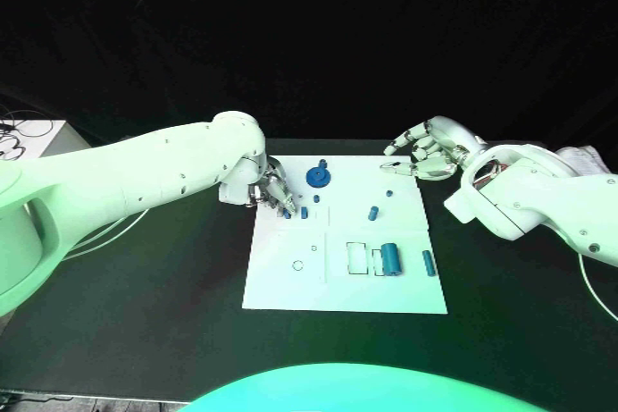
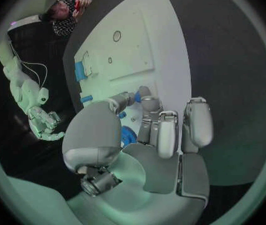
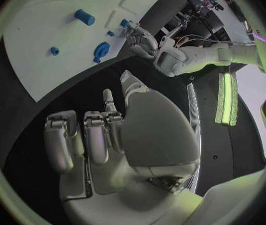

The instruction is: Assemble the parts on the task board

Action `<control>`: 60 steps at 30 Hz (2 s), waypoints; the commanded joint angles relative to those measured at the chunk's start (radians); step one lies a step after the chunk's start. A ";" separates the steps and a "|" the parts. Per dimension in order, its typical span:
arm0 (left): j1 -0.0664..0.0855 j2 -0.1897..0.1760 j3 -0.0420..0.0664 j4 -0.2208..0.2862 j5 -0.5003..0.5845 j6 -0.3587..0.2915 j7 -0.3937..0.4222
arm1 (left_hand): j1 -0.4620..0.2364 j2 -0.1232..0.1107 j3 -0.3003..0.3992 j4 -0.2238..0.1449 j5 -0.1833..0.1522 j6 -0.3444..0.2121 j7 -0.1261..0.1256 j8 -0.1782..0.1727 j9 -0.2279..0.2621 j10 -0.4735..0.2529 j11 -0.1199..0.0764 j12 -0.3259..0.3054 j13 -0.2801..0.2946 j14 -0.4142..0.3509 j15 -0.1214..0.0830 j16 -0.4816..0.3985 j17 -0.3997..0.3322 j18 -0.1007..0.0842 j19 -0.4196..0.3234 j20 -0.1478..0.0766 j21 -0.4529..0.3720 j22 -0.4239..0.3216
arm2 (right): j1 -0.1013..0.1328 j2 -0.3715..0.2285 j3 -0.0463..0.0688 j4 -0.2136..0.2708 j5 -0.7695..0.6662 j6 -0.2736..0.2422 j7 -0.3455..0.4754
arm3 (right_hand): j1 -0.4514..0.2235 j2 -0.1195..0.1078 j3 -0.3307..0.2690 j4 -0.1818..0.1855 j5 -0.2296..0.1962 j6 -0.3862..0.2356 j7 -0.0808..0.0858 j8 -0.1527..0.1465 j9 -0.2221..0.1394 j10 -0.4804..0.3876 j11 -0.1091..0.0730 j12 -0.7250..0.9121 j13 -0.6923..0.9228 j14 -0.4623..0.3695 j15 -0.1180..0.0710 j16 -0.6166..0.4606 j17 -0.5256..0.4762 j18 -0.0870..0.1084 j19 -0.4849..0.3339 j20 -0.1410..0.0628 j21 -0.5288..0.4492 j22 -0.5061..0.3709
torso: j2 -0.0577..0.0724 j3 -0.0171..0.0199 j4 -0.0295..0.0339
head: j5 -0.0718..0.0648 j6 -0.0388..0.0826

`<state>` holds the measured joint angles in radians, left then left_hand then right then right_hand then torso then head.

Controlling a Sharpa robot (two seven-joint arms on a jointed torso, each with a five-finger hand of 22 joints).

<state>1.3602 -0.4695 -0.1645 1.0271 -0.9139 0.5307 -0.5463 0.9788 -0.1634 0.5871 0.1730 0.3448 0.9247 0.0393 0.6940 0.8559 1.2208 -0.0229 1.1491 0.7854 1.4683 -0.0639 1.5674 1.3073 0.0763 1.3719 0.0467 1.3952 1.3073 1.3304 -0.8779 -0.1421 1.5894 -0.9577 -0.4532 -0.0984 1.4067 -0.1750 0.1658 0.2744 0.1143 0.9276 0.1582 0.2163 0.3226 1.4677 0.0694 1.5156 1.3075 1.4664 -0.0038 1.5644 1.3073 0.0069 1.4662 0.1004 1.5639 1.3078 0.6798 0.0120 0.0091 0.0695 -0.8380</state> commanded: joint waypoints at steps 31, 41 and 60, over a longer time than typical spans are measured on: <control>-0.013 -0.025 -0.005 0.027 -0.038 -0.040 0.002 | 0.003 -0.025 -0.197 0.120 -0.149 0.008 0.010 -0.028 -0.006 -0.003 0.007 0.009 -0.002 0.102 -0.002 0.003 0.263 -0.007 -0.003 0.001 -0.012 0.008 | -0.001 0.001 0.000 -0.003 -0.006 0.015 0.014 | 0.011 0.002 0.004 0.002 0.003 -0.005 -0.003 0.006 -0.002 0.050 0.004 -0.002 0.215 0.102 0.004 0.002 0.253 -0.004 0.100 0.003 -0.003 0.257 | -0.001 -0.0004 -0.0005 | 0.000 0.005; -0.012 -0.071 0.047 0.085 -0.037 -0.098 0.010 | 0.032 -0.007 -0.196 0.116 -0.139 0.008 0.008 -0.029 -0.005 -0.006 0.005 0.007 -0.008 0.102 -0.003 0.003 0.263 -0.004 -0.010 0.000 -0.019 -0.001 | -0.001 0.001 0.000 -0.006 -0.006 0.015 0.015 | 0.011 0.002 0.004 0.002 0.003 -0.005 -0.003 0.006 -0.002 0.050 0.004 -0.002 0.215 0.102 0.004 0.002 0.253 -0.004 0.100 0.003 -0.003 0.257 | -0.002 -0.0002 0.0011 | -0.003 0.009; -0.015 -0.176 0.104 0.291 -0.066 -0.571 0.269 | 0.286 -0.034 -0.108 0.100 -0.124 -0.195 0.106 -0.119 -0.067 -0.336 0.094 -0.200 -0.266 -0.184 0.074 -0.301 -0.182 0.099 -0.384 0.063 -0.445 -0.456 | -0.004 -0.004 0.000 -0.009 -0.003 0.006 0.023 | 0.009 0.002 0.003 0.003 0.003 -0.006 -0.003 0.007 -0.003 0.049 0.004 -0.002 0.214 0.102 0.004 0.002 0.253 -0.004 0.100 0.003 -0.004 0.256 | 0.000 0.0012 -0.0002 | -0.015 0.034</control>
<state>1.3471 -0.6447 -0.0590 1.3051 -0.9445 0.1494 -0.4313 1.2525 -0.1954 0.4723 0.2735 0.2172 0.7365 0.1406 0.5774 0.7934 0.8917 0.0679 0.9537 0.5239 1.2925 0.0079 1.2759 1.1363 0.1635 1.0019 0.1069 0.9696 0.8711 1.3275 -0.8819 -0.1423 1.5803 -0.9573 -0.4517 -0.0925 1.4067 -0.1750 0.1659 0.2744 0.1143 0.9276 0.1582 0.2202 0.3214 1.4677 0.0694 1.5156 1.3081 1.4664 -0.0038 1.5644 1.3073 0.0068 1.4662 0.1004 1.5639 1.3081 0.6805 0.0123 0.0085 0.0567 -0.8099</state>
